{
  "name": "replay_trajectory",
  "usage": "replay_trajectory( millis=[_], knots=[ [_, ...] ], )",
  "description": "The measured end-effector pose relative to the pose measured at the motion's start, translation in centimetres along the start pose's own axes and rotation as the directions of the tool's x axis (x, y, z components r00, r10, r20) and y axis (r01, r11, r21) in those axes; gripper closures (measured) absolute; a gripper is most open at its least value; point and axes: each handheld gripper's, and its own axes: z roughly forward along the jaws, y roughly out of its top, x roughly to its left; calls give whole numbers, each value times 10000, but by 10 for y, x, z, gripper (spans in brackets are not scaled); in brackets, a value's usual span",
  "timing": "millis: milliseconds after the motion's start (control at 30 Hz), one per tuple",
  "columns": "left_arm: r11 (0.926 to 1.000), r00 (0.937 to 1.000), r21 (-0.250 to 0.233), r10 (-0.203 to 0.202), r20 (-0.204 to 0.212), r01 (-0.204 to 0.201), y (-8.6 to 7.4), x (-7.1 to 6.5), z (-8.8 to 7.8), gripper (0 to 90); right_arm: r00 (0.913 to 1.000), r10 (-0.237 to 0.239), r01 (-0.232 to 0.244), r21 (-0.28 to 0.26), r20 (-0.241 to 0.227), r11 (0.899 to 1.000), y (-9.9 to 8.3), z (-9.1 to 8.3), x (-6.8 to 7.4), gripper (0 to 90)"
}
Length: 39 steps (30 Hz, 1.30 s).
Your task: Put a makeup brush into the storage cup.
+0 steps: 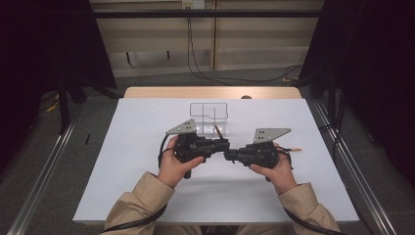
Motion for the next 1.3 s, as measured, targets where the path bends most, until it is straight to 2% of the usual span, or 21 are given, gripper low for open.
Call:
replay_trajectory(
  millis=[433, 633, 767, 1300],
  knots=[
    [9999, 10000, -116, 27, -29, -28, -3, -2, 2, 830, 9998, 107, -108, -67, -167, 9999, 0, 5, 2, 848],
    [9995, 10000, -318, 18, 4, -18, -5, -3, 3, 832, 9996, 215, -218, -139, -203, 9997, -1, 6, 2, 848],
    [9991, 9998, -379, 182, -70, -185, -5, -4, 4, 833, 9992, 298, -303, -176, -266, 9994, -2, 8, 2, 848],
    [9981, 9993, -517, 316, -174, -325, -6, -5, 3, 834, 9984, 467, -478, -335, -329, 9983, -2, 10, 3, 845]
  ],
)
